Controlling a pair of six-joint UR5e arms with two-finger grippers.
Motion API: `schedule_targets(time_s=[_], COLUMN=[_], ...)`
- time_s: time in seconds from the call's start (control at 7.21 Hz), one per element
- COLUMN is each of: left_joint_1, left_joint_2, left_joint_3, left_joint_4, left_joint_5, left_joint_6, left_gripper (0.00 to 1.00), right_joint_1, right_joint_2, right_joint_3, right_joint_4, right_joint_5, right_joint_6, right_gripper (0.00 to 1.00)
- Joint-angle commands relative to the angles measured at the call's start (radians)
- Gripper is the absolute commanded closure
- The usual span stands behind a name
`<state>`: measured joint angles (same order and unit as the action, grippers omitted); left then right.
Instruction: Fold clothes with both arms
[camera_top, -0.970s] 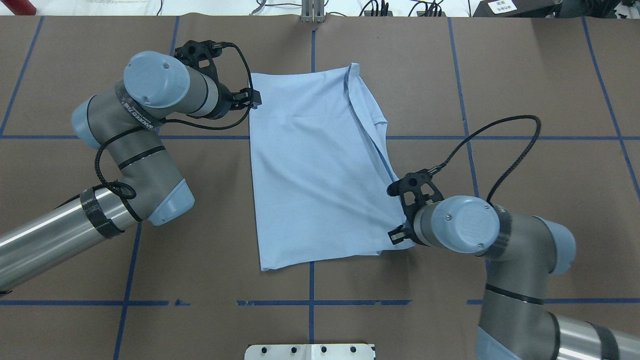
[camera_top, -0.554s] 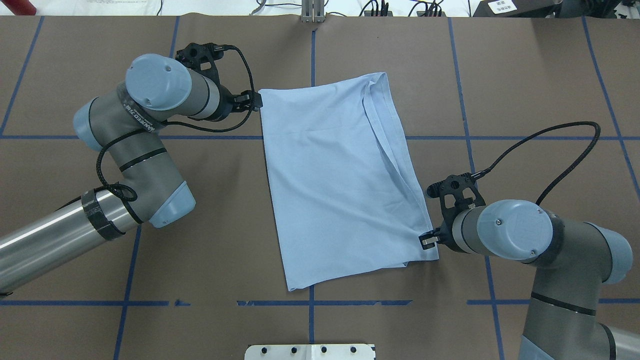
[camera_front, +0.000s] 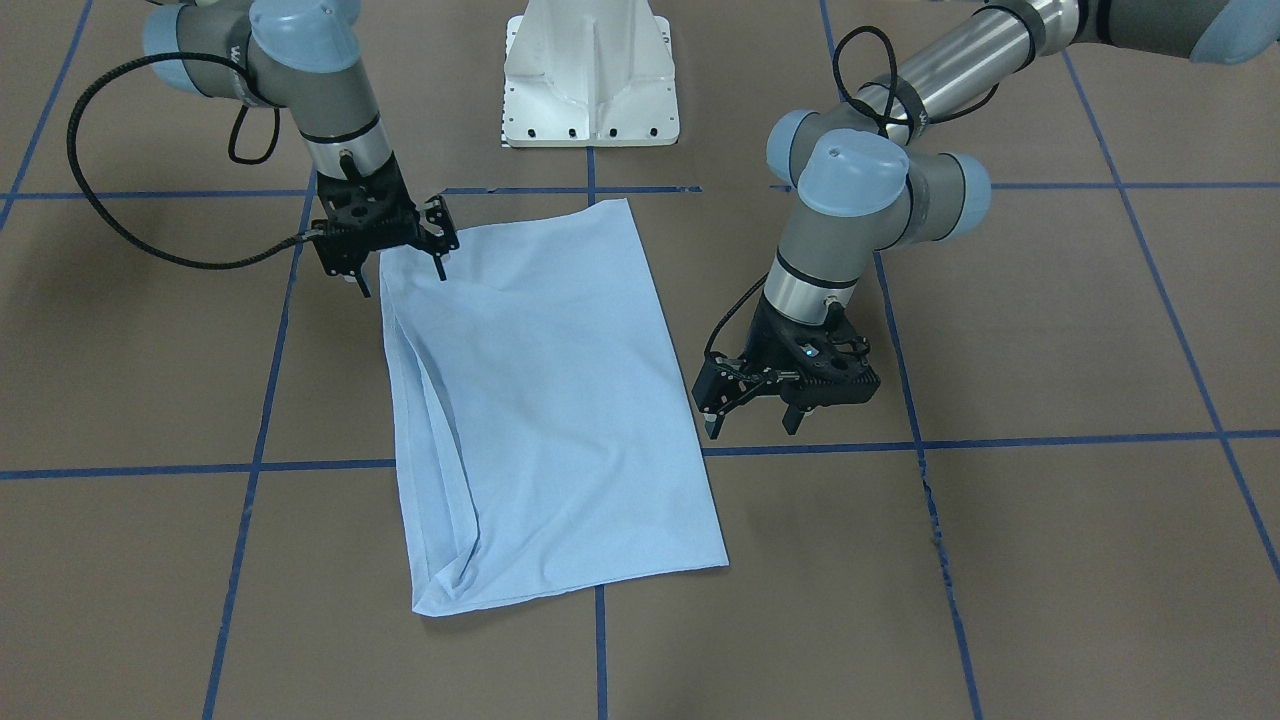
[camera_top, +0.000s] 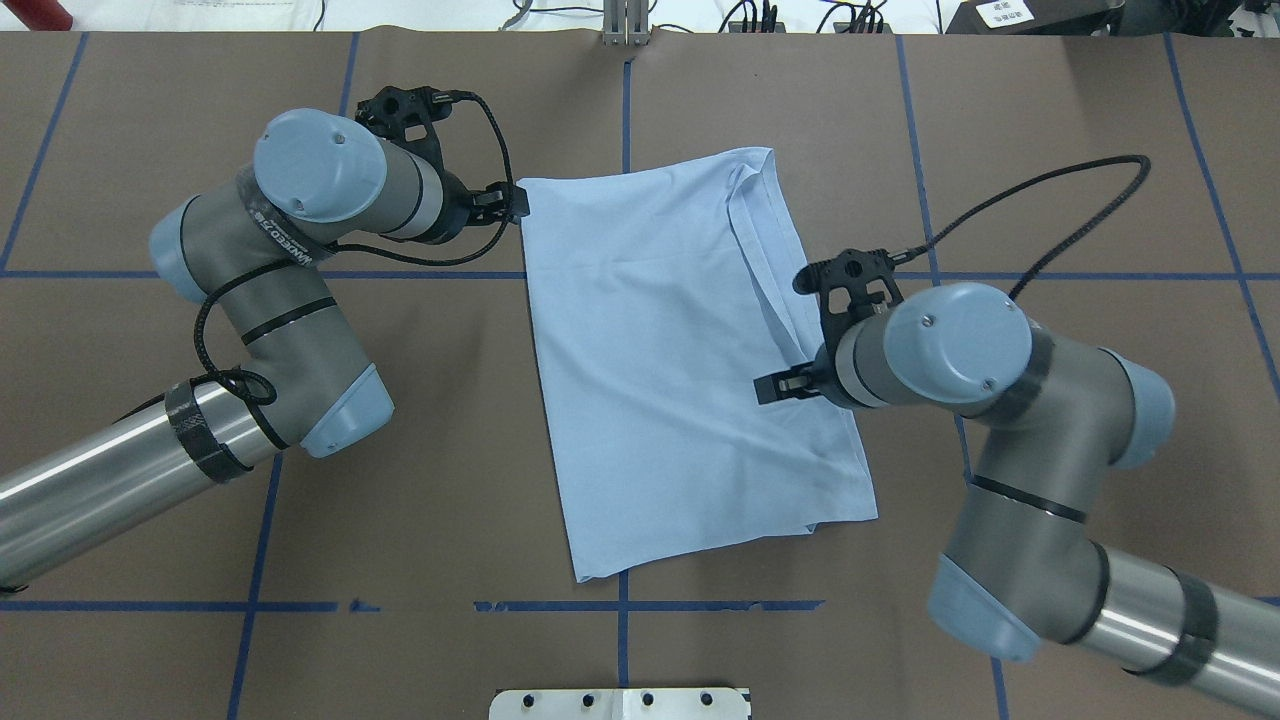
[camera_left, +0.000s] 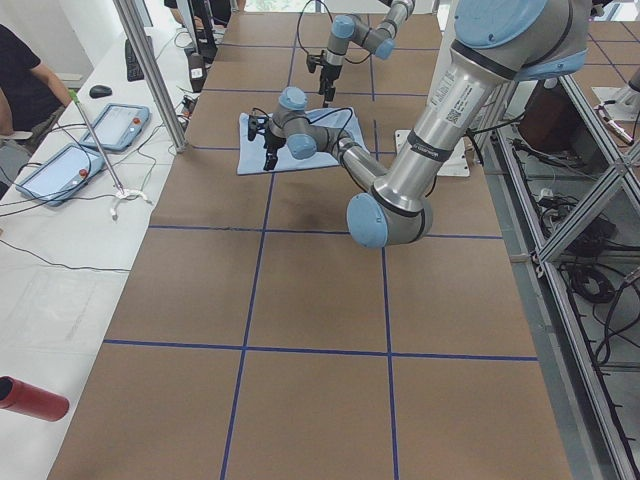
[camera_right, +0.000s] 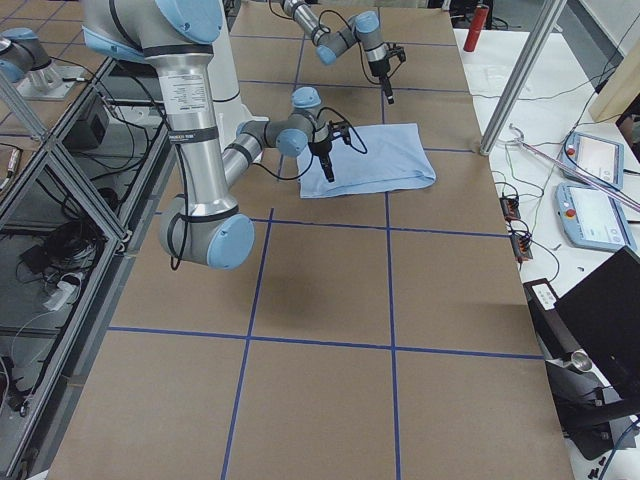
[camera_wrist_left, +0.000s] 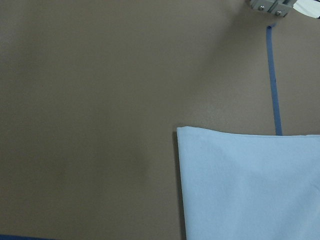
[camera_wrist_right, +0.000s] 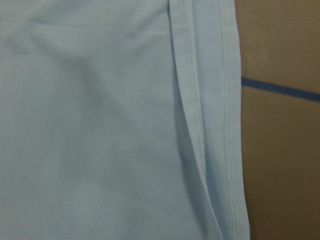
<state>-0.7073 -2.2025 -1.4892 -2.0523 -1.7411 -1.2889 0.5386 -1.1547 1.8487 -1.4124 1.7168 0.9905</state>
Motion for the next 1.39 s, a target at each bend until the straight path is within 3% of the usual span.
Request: schedule_targets(time_s=[0.0, 0.42, 1.25], left_joint_1=[0.0, 0.0, 0.0], left_joint_2=[-0.002, -0.011, -0.014], left_joint_3=[-0.005, -0.02, -0.033], left_joint_4=[0.001, 0.0, -0.011], left_joint_5=[0.0, 0.0, 0.0], left_joint_6=[0.003, 0.003, 0.002], left_gripper=[0.0, 0.0, 0.0], right_joint_1=[0.066, 0.112, 0.142], right_joint_2=[0.209, 0.224, 0.213], right_joint_3=[-0.239, -0.342, -0.391], right_joint_4=[-0.01, -0.007, -0.016], right_joint_5=[0.021, 0.056, 0.136], right_joint_6=[-0.053, -0.182, -0.236], right_gripper=[0.0, 0.0, 0.0])
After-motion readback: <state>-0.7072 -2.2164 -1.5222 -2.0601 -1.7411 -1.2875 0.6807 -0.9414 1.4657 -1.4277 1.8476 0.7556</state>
